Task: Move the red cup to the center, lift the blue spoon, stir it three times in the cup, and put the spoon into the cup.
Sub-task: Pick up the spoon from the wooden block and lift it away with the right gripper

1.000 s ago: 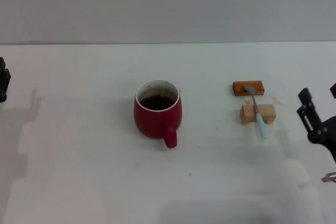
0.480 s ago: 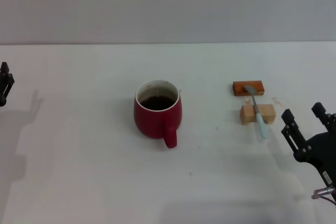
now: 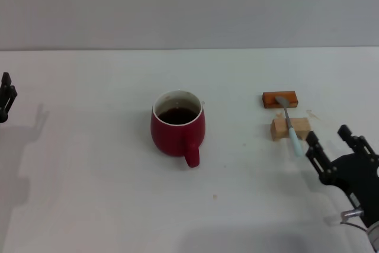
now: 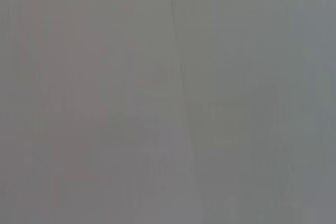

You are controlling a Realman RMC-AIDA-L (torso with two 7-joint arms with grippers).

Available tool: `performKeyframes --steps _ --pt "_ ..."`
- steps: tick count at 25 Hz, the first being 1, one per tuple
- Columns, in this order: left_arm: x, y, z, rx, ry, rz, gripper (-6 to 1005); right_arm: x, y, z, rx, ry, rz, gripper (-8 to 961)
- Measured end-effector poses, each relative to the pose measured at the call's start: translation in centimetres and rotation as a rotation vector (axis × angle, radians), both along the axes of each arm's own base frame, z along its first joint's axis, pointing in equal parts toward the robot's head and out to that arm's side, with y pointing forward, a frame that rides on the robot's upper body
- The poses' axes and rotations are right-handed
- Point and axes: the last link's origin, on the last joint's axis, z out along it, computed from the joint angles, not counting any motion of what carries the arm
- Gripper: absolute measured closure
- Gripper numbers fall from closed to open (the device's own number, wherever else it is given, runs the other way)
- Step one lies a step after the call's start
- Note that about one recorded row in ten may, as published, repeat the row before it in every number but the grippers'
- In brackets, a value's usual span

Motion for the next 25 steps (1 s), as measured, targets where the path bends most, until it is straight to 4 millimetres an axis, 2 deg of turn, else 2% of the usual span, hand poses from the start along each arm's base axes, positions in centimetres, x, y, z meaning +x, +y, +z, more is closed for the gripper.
performKeyframes --steps 12,25 --pt "0.2 0.0 -0.3 -0.011 -0.006 -0.014 154 -0.4 -0.9 -1.0 -0.052 0.002 0.015 287" --pt "0.5 -0.1 -0.4 -0.017 0.000 -0.029 154 -0.5 0.4 -1.7 -0.088 0.000 -0.023 286"
